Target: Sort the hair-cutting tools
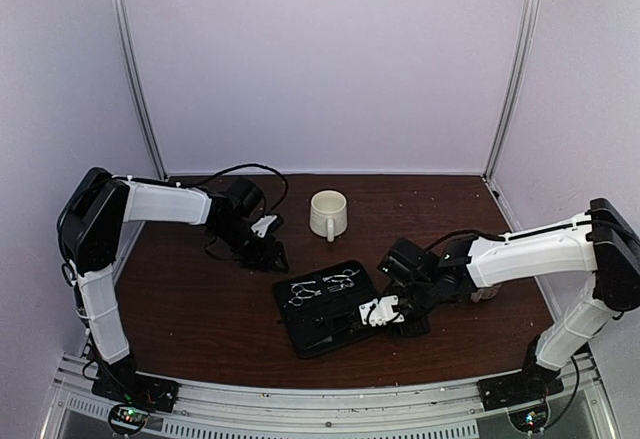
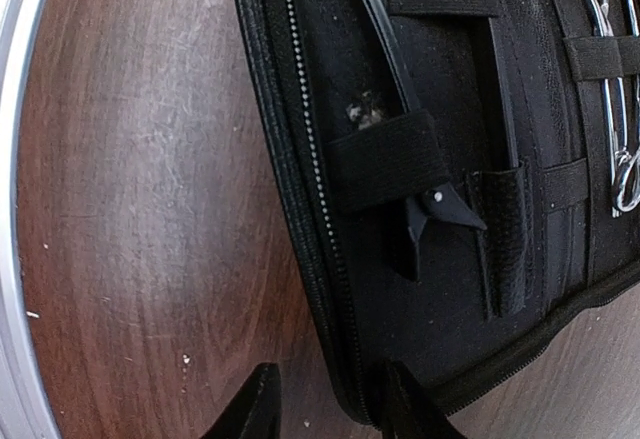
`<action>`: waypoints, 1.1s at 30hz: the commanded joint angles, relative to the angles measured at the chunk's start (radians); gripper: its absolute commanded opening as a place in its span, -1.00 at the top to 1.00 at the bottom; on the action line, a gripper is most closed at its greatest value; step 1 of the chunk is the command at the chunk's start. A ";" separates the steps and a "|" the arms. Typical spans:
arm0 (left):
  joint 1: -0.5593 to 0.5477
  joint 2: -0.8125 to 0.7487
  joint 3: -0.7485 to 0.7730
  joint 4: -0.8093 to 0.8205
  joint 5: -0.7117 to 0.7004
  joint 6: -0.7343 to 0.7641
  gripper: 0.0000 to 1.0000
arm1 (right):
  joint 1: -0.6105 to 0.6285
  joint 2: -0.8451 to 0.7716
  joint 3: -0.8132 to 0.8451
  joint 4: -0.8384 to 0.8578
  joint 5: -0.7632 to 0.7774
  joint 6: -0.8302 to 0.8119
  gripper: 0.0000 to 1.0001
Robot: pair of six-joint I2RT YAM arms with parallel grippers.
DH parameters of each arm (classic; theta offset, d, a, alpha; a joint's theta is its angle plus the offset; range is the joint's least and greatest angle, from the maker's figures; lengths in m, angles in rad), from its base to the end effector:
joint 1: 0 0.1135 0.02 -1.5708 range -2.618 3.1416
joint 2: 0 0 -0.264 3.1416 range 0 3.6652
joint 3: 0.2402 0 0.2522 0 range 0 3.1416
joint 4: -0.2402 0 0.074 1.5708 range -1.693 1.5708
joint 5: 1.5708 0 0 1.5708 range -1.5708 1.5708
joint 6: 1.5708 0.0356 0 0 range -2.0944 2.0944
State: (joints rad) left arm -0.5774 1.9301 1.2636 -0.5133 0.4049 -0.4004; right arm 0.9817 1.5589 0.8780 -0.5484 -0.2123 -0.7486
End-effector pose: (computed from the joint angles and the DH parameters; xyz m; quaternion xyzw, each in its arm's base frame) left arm 0.3134 -0.2209 0.1577 0.1238 0.9537 -0.2635 0.0754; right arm 0.1501 0.2381 0.1674 -0.7576 0.6218 0.1233 0.1557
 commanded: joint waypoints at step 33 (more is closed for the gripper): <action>0.018 -0.025 -0.059 0.056 0.395 0.052 -0.11 | 0.009 0.158 0.081 -0.027 0.073 0.041 0.89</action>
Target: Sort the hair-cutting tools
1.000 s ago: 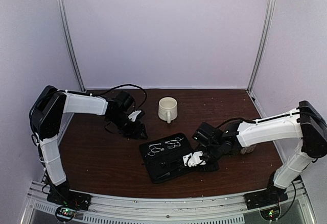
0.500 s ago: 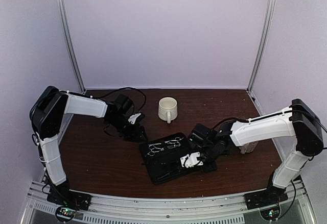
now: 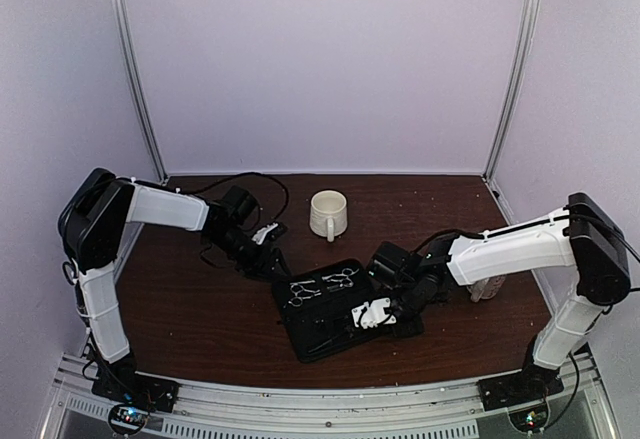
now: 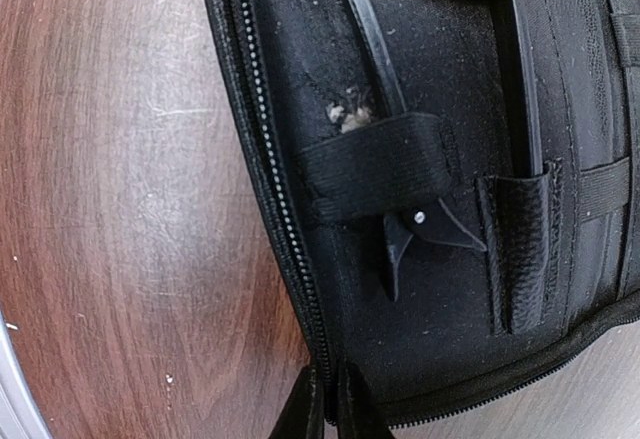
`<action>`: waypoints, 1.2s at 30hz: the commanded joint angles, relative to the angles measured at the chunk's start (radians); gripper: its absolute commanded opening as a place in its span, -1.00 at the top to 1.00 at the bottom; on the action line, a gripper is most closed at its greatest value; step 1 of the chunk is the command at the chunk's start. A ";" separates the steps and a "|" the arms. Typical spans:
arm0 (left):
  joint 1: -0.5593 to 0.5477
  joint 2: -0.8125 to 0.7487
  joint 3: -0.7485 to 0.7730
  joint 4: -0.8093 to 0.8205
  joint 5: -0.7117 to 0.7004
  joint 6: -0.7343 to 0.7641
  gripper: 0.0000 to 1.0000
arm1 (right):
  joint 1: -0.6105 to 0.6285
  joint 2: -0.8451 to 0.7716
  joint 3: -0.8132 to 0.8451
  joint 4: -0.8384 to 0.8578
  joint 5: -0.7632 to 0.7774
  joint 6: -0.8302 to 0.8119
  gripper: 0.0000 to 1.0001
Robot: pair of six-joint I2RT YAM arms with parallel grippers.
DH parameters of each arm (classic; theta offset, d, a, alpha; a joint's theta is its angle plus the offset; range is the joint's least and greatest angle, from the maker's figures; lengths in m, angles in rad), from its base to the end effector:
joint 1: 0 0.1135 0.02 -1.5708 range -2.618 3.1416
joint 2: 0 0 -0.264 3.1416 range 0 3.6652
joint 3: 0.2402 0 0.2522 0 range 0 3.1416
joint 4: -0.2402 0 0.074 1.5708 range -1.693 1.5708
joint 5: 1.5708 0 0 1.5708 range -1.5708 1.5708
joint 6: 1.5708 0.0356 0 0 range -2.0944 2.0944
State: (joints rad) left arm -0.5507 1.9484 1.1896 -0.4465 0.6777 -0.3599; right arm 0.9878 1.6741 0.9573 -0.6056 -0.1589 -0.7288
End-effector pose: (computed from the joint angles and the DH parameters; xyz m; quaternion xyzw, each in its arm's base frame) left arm 0.3059 -0.2141 0.1389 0.1485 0.9175 -0.3689 0.0102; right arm 0.1594 0.2520 0.1546 -0.7550 0.6392 0.0940 0.1123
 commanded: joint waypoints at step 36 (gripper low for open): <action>-0.253 -0.016 0.058 -0.107 0.263 0.038 0.18 | 0.000 -0.315 0.027 -0.305 -0.117 -0.027 0.39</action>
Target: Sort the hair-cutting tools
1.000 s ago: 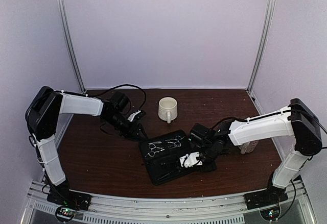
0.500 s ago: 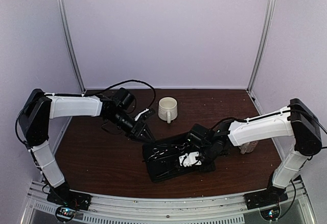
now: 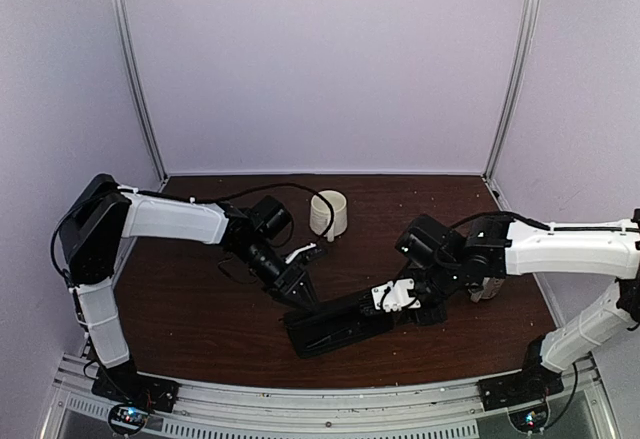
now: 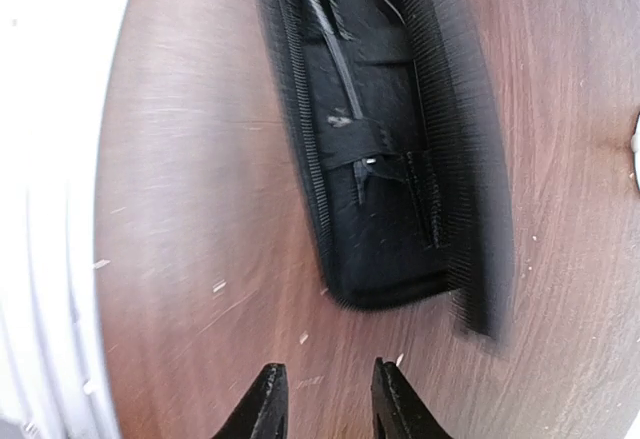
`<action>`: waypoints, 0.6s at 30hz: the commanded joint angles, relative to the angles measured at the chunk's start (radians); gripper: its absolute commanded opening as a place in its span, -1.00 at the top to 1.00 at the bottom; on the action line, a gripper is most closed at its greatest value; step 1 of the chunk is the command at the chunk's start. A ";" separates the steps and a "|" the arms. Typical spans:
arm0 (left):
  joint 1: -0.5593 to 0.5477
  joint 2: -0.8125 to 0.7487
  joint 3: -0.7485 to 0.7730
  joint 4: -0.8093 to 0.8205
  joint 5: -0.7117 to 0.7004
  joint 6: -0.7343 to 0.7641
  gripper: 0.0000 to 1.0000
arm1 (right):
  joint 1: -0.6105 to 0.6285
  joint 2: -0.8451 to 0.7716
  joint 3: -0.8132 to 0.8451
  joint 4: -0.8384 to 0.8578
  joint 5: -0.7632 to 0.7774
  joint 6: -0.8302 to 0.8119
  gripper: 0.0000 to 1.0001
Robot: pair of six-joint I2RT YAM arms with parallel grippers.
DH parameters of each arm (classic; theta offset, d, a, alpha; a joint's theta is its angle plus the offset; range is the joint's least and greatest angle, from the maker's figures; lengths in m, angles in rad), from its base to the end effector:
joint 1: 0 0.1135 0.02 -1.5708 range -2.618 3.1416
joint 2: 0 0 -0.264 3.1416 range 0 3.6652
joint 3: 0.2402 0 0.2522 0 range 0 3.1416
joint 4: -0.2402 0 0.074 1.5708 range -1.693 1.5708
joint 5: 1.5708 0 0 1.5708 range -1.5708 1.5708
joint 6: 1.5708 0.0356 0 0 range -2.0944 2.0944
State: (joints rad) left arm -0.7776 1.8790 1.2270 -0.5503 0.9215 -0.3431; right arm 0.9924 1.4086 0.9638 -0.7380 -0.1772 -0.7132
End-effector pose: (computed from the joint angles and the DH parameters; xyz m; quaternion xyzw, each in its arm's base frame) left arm 0.2406 -0.2767 0.1750 -0.2693 -0.8423 0.4575 0.0933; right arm 0.1399 0.2258 0.2219 -0.7473 0.6302 0.1127 0.1781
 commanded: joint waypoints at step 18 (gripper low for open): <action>-0.043 0.138 0.012 0.007 -0.106 0.004 0.16 | -0.005 0.220 0.127 0.134 -0.054 -0.031 0.53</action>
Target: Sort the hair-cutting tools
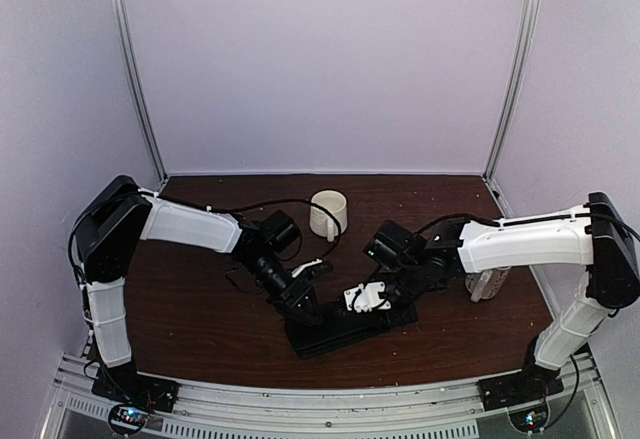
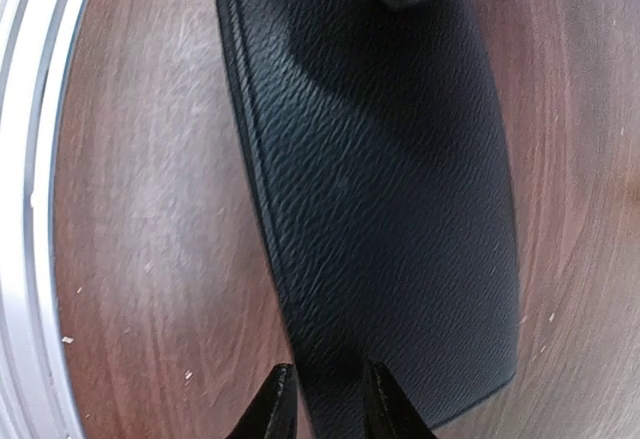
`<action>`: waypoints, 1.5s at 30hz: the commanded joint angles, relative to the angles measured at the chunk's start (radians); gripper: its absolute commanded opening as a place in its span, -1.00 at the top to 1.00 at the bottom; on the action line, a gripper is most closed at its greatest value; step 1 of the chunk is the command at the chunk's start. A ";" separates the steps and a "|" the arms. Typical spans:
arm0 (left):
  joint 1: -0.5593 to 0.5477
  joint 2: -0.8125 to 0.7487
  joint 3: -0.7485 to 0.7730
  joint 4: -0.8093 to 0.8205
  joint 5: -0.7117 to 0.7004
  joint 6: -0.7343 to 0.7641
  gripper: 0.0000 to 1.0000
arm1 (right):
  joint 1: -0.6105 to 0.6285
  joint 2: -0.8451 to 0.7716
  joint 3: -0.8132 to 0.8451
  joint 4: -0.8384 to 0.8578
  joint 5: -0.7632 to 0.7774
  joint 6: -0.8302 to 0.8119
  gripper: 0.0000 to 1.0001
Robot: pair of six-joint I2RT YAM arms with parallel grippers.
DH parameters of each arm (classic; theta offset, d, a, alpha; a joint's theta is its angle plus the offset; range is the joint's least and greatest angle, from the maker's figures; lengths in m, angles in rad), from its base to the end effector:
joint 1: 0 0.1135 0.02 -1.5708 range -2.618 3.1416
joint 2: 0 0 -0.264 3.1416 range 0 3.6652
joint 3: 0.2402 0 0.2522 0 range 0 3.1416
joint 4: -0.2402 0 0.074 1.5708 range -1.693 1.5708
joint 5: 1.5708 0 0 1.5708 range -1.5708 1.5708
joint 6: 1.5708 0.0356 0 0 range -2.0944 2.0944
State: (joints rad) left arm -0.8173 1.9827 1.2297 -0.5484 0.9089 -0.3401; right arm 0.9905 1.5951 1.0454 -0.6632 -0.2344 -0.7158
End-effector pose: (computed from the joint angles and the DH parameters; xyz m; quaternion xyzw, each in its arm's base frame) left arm 0.2333 -0.2898 0.1393 -0.2677 -0.8512 0.4302 0.1369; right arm 0.1601 0.2593 0.1989 -0.7499 0.6270 0.1382 0.1594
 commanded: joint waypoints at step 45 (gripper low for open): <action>0.033 0.073 0.040 0.013 -0.301 0.002 0.59 | -0.015 -0.004 0.113 -0.083 0.038 -0.118 0.35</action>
State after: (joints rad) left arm -0.7761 1.9942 1.2343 -0.4320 0.7498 -0.4271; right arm 0.9813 1.6581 1.1286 -0.6811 -0.1547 -0.7441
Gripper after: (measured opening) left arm 0.204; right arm 0.307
